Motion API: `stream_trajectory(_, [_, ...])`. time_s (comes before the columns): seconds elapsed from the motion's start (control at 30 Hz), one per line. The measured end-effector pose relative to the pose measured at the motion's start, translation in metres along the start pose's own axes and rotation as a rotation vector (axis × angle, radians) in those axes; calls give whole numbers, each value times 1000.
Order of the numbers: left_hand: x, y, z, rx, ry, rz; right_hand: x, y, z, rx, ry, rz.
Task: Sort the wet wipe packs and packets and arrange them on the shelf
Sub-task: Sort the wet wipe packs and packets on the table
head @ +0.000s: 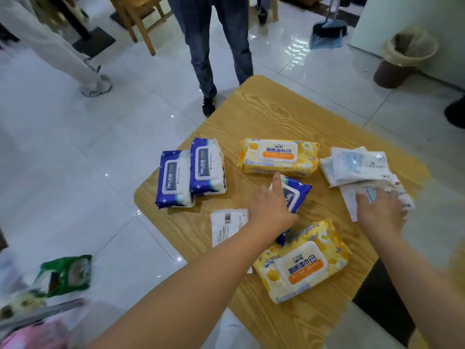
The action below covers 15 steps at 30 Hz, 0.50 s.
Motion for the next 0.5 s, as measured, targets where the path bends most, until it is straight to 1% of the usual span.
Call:
stream_trajectory(0.03, [3,-1,-3,-2,-43,2,14,-12,-7,-92,25,-20])
stream_trajectory(0.07, [7,-3,-7,0,-94,-3,35,-27,-10,-133,119,-56])
stream_trajectory(0.1, [11,-6,-12,-1,-143,-12,57,-42,-8,-102,236,-91])
stream_trajectory(0.2, [20,-19,-37,-76,-252,-16,128,-78,11,173,544,-135])
stream_trajectory(0.27, [30,-24,-66,-178,-308,-21,168,-86,22,256,703,-138])
stream_trajectory(0.37, [58,-23,-113,-360,-318,-69,220,-79,37,332,842,-147])
stream_trajectory(0.5, [103,-3,-155,-528,-329,-174,287,-69,75,536,930,-205])
Point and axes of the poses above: each hand's wrist, its own y-axis towards the middle knuckle, its own z-axis out of the palm, x = y × z, the point moved 3 cm from there along y, towards the middle knuckle, and after that the axes turned 13 degrees about -z, right-handed, at the moved point
